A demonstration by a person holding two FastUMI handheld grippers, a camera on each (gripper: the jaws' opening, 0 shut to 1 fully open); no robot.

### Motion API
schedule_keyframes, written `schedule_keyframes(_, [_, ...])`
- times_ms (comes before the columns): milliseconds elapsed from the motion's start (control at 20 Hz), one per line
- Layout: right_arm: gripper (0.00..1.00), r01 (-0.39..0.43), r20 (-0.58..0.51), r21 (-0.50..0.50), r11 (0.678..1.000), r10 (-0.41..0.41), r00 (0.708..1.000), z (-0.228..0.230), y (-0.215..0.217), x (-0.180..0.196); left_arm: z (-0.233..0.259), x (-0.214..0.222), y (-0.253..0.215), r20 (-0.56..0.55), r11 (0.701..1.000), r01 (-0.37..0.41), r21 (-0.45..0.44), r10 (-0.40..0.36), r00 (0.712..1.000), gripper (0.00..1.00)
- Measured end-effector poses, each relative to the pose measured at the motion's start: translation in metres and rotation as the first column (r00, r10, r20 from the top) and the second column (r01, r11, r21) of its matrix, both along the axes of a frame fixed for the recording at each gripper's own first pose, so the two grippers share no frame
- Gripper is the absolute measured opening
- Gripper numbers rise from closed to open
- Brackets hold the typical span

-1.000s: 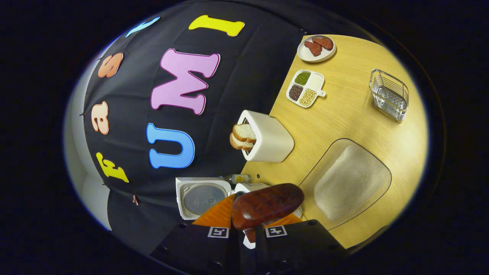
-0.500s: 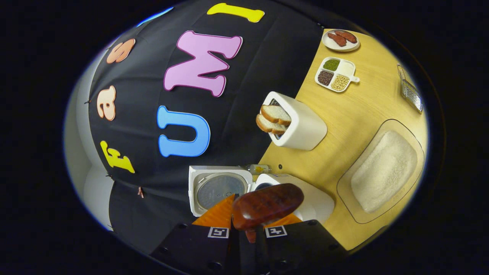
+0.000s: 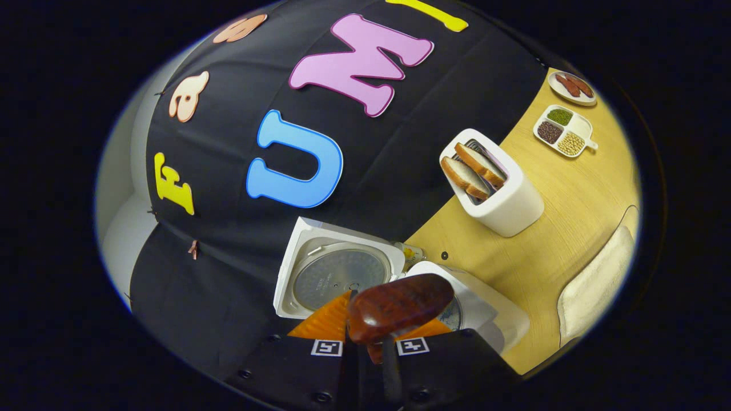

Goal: Close the left gripper, press the button to open the rice cooker; take a wooden spoon from the chopstick holder with the right hand, scoop a spoonful of rice and pour it into the rice cooker, then put the wooden spoon back into the chopstick holder.

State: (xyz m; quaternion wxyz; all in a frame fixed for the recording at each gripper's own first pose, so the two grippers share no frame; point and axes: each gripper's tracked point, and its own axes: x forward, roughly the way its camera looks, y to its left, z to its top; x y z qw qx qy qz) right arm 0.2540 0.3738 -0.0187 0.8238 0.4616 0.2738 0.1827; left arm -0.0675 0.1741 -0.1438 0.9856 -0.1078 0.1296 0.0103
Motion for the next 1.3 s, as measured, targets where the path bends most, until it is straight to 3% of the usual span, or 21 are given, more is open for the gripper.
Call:
schedule_keyframes(200, [0.19, -0.022, 0.09, -0.15, 0.988, 0.036, 0.995, -0.004, 0.023, 0.01, 0.002, -0.001, 0.004, -0.001, 1.0, 0.001, 0.006, -0.001, 1.0, 0.96])
schedule_keyframes(400, [0.19, -0.005, 0.219, -0.298, 0.955, 0.074, 0.973, 0.003, 0.039, 0.015, 0.0, 0.0, 0.009, -0.012, 1.0, -0.003, -0.019, 0.003, 1.0, 0.98])
schedule_keyframes(850, [0.19, 0.039, 0.316, -0.432, 0.901, 0.111, 0.942, -0.008, 0.056, 0.033, -0.007, 0.005, 0.013, -0.015, 1.0, -0.001, -0.026, 0.001, 1.0, 0.96])
schedule_keyframes(950, [0.19, 0.05, 0.341, -0.473, 0.879, 0.13, 0.931, -0.014, 0.057, 0.036, -0.013, 0.004, 0.012, -0.029, 1.0, 0.005, -0.03, -0.006, 1.0, 0.96])
schedule_keyframes(1150, [0.19, 0.077, 0.396, -0.611, 0.788, 0.219, 0.892, -0.032, 0.061, 0.042, -0.02, 0.004, 0.012, -0.045, 0.999, -0.003, -0.044, 0.001, 0.999, 0.96])
schedule_keyframes(1300, [0.19, 0.052, 0.412, -0.644, 0.763, 0.288, 0.865, -0.043, 0.074, 0.039, -0.022, 0.006, 0.007, -0.053, 0.998, 0.001, -0.055, -0.004, 0.999, 0.96])
